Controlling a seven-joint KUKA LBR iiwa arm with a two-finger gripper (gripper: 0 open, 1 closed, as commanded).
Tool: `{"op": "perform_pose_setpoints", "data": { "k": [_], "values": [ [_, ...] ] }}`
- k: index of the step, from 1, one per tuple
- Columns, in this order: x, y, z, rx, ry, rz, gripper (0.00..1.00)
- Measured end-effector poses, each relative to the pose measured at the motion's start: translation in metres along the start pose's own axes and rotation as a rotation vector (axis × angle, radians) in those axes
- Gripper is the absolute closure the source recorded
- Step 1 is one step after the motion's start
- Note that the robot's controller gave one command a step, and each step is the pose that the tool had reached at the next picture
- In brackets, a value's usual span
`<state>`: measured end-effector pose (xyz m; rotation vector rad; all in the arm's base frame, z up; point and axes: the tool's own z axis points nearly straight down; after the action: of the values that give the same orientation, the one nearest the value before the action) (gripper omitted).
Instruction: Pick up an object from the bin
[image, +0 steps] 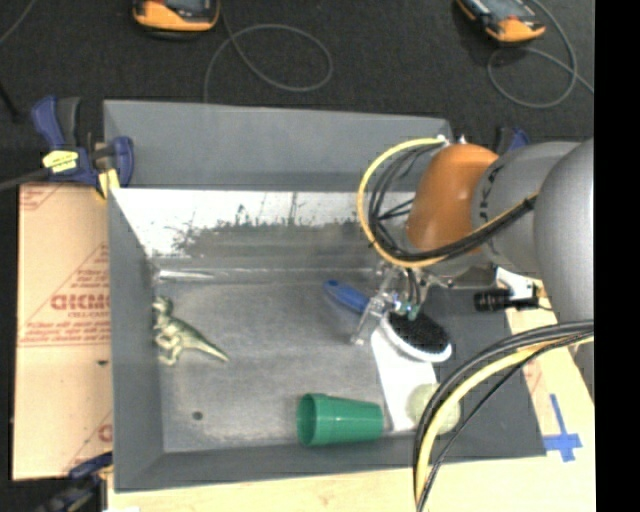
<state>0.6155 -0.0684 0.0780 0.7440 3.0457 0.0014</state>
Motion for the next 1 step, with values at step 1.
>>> {"op": "perform_pose_setpoints", "data": {
  "k": [1],
  "values": [
    [-0.0056,-0.0411,0.0062,-0.010,0.013,0.257,1.00]
  ]
}}
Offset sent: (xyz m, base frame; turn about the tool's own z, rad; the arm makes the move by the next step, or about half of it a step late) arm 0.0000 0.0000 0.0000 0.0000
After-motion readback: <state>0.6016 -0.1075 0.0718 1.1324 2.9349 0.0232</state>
